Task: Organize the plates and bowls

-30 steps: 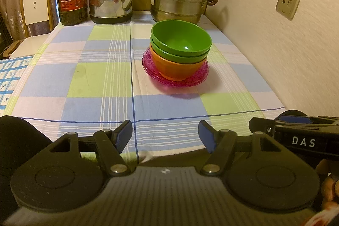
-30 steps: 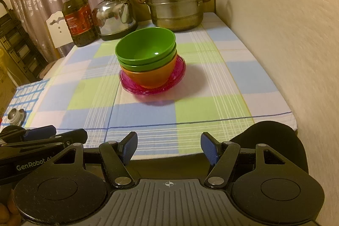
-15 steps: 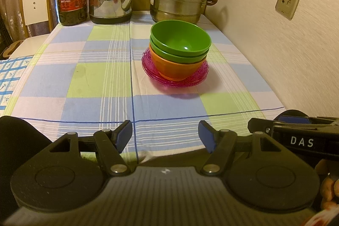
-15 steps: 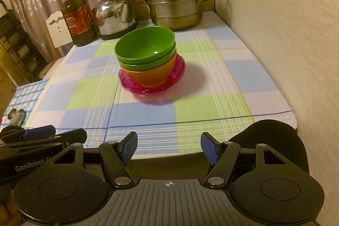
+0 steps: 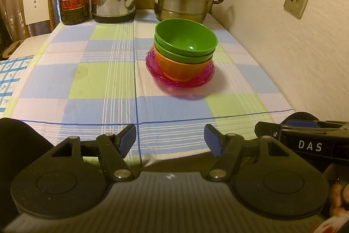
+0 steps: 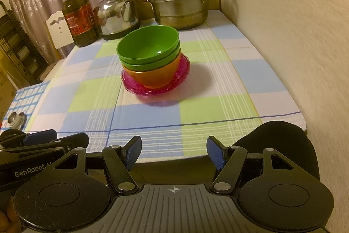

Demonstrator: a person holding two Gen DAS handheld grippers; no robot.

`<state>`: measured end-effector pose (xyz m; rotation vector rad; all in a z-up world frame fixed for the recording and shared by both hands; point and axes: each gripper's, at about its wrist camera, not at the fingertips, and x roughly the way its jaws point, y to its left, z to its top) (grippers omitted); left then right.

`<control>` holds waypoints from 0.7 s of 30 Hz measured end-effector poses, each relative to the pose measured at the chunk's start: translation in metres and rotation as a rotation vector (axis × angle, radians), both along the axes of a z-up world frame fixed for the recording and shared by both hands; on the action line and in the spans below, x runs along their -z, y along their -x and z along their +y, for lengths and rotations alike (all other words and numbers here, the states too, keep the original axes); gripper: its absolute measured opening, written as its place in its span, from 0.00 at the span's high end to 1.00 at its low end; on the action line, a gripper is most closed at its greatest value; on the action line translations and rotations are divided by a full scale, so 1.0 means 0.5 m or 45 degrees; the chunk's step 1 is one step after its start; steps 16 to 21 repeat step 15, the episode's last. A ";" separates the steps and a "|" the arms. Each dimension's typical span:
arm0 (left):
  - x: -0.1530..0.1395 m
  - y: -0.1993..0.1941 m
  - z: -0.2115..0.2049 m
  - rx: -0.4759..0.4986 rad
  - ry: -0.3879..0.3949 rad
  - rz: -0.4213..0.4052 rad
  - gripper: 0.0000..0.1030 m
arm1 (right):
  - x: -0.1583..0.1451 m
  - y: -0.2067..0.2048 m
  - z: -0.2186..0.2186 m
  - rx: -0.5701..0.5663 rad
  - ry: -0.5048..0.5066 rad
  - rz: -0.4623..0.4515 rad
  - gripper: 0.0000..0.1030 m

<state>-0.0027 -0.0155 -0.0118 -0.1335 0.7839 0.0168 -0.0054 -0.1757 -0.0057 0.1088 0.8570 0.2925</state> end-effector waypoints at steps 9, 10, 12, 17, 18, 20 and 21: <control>0.003 0.003 0.003 0.007 0.017 0.003 0.35 | 0.004 0.001 0.001 0.002 0.001 0.005 0.36; 0.003 0.003 0.005 0.007 0.023 0.001 0.34 | 0.005 0.002 0.001 0.003 0.001 0.005 0.36; 0.003 0.004 0.005 0.001 0.025 -0.005 0.33 | 0.005 0.000 0.001 0.002 0.001 0.005 0.36; 0.003 0.005 0.007 0.001 0.027 -0.006 0.33 | 0.005 0.001 0.001 0.004 0.001 0.005 0.36; 0.003 0.005 0.007 0.001 0.027 -0.006 0.33 | 0.005 0.001 0.001 0.004 0.001 0.005 0.36; 0.003 0.005 0.007 0.001 0.027 -0.006 0.33 | 0.005 0.001 0.001 0.004 0.001 0.005 0.36; 0.003 0.005 0.007 0.001 0.027 -0.006 0.33 | 0.005 0.001 0.001 0.004 0.001 0.005 0.36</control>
